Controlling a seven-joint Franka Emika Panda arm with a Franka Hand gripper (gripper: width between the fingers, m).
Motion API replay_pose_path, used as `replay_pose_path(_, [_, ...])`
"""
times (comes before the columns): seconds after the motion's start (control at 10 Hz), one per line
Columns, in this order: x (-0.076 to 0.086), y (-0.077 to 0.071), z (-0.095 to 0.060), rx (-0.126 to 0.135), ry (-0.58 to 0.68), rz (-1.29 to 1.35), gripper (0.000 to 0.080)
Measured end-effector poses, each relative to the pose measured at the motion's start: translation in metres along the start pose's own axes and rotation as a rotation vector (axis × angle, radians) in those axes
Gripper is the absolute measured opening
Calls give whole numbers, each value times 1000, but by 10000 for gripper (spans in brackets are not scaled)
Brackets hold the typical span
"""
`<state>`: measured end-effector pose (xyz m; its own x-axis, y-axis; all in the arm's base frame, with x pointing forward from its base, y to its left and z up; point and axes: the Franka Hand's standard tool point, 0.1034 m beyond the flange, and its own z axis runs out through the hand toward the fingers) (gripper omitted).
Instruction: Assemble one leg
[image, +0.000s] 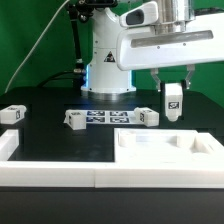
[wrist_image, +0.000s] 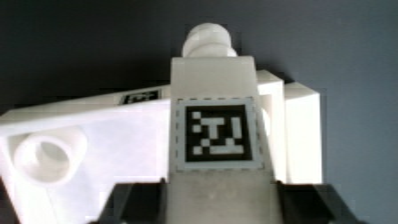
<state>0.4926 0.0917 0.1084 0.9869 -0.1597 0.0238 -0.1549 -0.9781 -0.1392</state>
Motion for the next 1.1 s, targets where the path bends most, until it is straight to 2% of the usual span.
replay_pose_path(0.2, [1, 0, 1, 0, 2, 1, 291])
replay_pose_path(0.3, [14, -2, 2, -5, 123, -36, 291])
replay_pose_path(0.5, [21, -13, -8, -3, 298, -117, 291])
replay_pose_path(0.6, [23, -13, -11, -11, 275, -157, 291])
replay_pose_path(0.7, [30, -17, -16, -7, 280, -161, 291])
replay_pose_path(1.1, [28, -17, -14, -7, 278, -159, 291])
